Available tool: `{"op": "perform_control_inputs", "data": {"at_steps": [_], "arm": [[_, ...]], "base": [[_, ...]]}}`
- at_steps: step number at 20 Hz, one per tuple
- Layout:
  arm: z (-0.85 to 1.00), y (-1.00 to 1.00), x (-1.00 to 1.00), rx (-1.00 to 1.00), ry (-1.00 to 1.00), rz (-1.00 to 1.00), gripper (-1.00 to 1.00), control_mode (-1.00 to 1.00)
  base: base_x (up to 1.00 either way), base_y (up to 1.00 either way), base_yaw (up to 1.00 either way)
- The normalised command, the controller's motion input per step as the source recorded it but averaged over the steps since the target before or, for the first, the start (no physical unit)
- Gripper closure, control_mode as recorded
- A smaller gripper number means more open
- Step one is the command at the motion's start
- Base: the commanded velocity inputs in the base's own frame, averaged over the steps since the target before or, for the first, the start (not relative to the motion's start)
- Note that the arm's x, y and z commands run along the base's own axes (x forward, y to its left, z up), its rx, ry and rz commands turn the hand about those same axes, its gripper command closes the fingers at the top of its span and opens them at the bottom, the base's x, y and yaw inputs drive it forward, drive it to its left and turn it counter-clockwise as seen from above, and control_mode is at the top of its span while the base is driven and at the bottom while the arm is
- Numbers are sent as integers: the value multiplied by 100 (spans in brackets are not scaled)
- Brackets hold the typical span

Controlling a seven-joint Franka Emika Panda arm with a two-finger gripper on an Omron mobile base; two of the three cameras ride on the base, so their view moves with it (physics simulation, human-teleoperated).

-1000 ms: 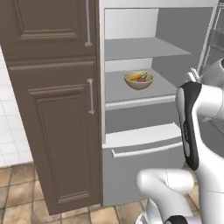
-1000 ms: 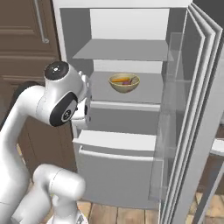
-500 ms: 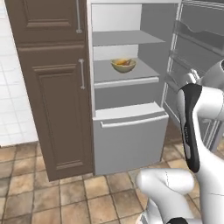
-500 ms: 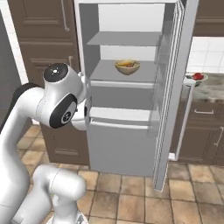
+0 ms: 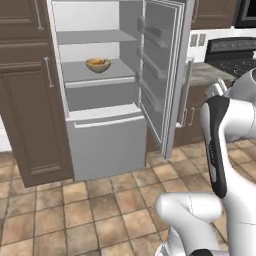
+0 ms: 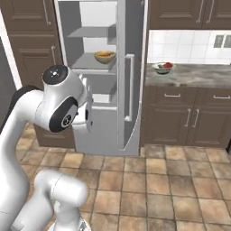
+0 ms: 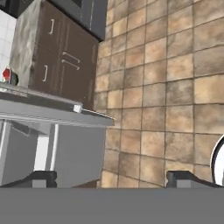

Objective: Place the bowl with the carrot and onion on the second highest shelf of the fridge. Place the bowl with the fish and steak on the top shelf of the fridge.

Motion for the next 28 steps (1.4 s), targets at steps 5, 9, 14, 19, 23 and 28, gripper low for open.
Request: {"op": "perform_control_inputs", "data": {"at_steps": [5,9,14,19,23,28], "arm": [[0,0,0,0,0,0,-100,100],[0,0,0,0,0,0,-100,100],[0,0,0,0,0,0,-100,100],[0,0,0,0,0,0,-100,100],[0,0,0,0,0,0,-100,100],[0,0,0,0,0,0,-100,100]], "base": [[7,-100,-2],[86,-100,6],[100,-92,21],[100,-56,32],[100,-32,26],[100,-19,25]]}}
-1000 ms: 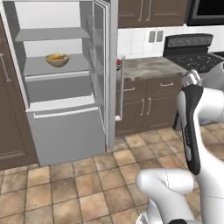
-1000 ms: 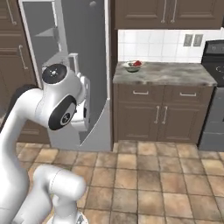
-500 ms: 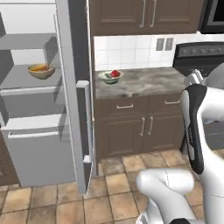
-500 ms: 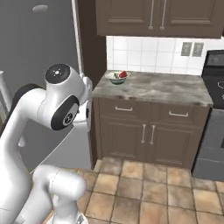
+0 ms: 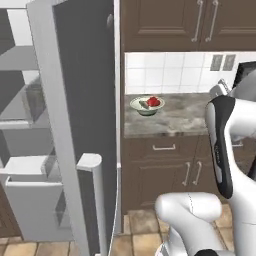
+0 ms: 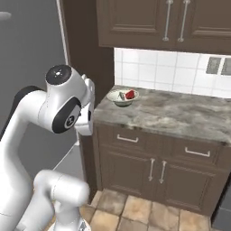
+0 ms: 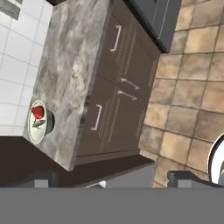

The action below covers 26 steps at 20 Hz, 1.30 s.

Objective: Place the bowl with the carrot and onion on the second highest shelf of the fridge. Place the bowl with the fish and steak on the top shelf of the fridge.

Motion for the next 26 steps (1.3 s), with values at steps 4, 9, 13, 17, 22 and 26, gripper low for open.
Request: {"op": "perform_control_inputs", "data": {"at_steps": [4,9,13,17,22,26], "arm": [[0,0,0,0,0,0,-100,100],[0,0,0,0,0,0,-100,100],[0,0,0,0,0,0,-100,100],[-31,-27,41,0,0,8,-100,-100],[-90,-39,56,3,8,16,-100,-100],[-80,-9,86,2,9,18,-100,-100]], "base": [[100,0,24],[92,-23,17],[73,-16,8],[17,-4,2],[0,0,0],[0,0,0]]}}
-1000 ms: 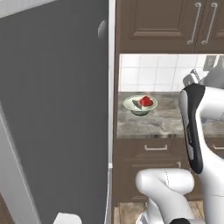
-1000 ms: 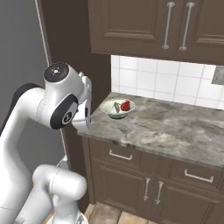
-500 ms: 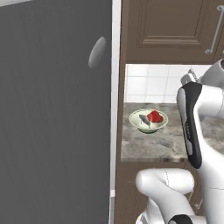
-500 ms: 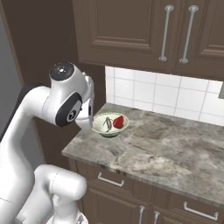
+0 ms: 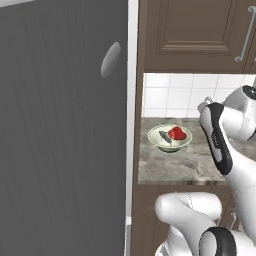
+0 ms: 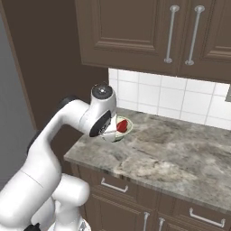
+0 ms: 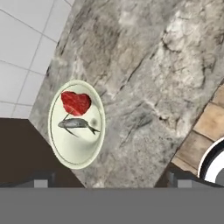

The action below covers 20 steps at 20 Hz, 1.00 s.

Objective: Place the bowl with the carrot and onion on the second highest shelf of the fridge. Place the bowl with the fish and steak on the top shelf of the fridge.

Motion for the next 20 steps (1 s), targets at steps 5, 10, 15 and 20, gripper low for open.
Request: {"op": "perform_control_inputs", "data": {"at_steps": [5,10,15,20], "arm": [[-70,-6,86,0,16,14,-100,-100],[-38,-2,43,0,14,9,-100,-100],[-31,1,1,0,11,1,-100,-100],[-49,0,39,0,3,2,-100,-100]], "base": [[0,0,0],[0,0,0],[0,0,0],[0,0,0]]}}
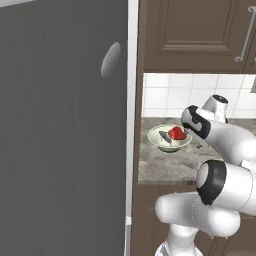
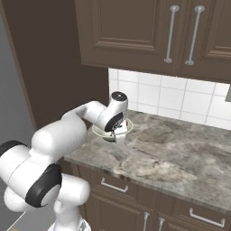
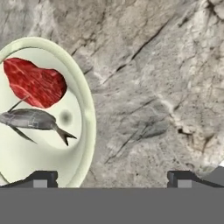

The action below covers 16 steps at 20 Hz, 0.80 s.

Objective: Place the bowl with the carrot and onion on the second highest shelf of the fridge. Place the bowl with the fish and steak on the top shelf of the fridge.

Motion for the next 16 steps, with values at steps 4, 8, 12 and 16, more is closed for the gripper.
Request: {"op": "perform_control_inputs", "data": {"at_steps": [4,8,12,16], "arm": [[-31,0,39,0,0,0,-100,-100],[-28,0,32,0,0,0,-100,-100],[-31,0,16,0,0,1,-100,-100],[-30,0,20,0,1,2,-100,-100]], "base": [[0,0,0],[0,0,0],[0,0,0],[0,0,0]]}}
